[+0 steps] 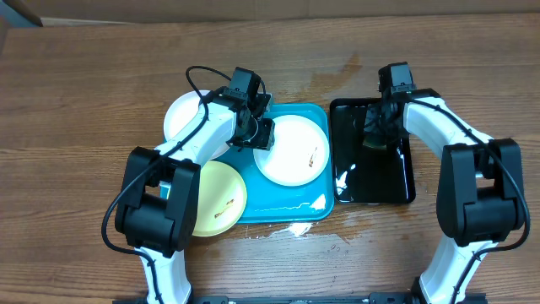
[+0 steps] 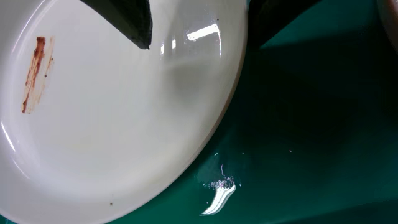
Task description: Clean dirty plates on tray and stack at the side
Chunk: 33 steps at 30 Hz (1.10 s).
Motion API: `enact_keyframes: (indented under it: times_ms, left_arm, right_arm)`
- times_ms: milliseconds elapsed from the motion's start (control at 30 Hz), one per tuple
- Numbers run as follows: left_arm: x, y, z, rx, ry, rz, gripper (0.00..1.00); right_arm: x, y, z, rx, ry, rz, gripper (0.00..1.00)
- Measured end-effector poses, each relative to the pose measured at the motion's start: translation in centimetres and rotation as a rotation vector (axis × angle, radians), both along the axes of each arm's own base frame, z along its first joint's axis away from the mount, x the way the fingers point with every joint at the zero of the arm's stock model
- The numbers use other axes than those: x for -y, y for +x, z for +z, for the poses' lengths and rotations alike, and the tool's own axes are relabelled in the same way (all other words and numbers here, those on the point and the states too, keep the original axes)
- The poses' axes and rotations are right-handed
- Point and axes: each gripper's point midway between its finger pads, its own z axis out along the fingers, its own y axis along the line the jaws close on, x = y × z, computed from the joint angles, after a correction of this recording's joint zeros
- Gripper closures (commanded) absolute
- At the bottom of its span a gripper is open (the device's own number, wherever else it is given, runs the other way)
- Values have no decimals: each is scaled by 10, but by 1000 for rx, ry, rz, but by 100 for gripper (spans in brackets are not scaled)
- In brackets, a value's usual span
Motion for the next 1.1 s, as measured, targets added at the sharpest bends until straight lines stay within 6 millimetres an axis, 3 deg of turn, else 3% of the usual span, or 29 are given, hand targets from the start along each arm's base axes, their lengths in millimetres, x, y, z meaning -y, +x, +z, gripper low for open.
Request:
enact_keyframes:
  times_ms: [100,400,467,567,633,700,733,800,833,1000,1100]
  left_arm:
    - [0,0,0,0,0,0,49]
    - [0,0,0,0,0,0,51]
    - [0,0,0,-1,1,1,53]
    - [-2,0,0,2,9,3,58]
    - [-3,1,-1,5,15,4,66]
    - [-4,1,-1,8,24,5,73]
    - [-4,1,-1,8,25,6,72]
    - [-5,2,-1,11,29,0,61]
    - [-5,2,-1,11,29,-1,59]
    - [-5,2,-1,10,29,1,57]
    - [-5,1,-1,8,30,1,57]
  right_arm:
    - [-1,3,1,14,2,2,29]
    - [-3,21,6,89,11,3,33]
    - [-3,24,6,108,12,4,41]
    - [-3,25,4,115,11,11,68]
    - [-3,23,2,109,12,6,83]
    - [-3,21,1,100,11,4,86]
    - [-3,19,1,93,12,3,81]
    - [-3,15,1,73,13,-4,50]
    - [-2,13,2,60,10,-3,42]
    - [-1,-7,11,-33,2,1,24]
    - [1,-22,27,-72,-4,2,23]
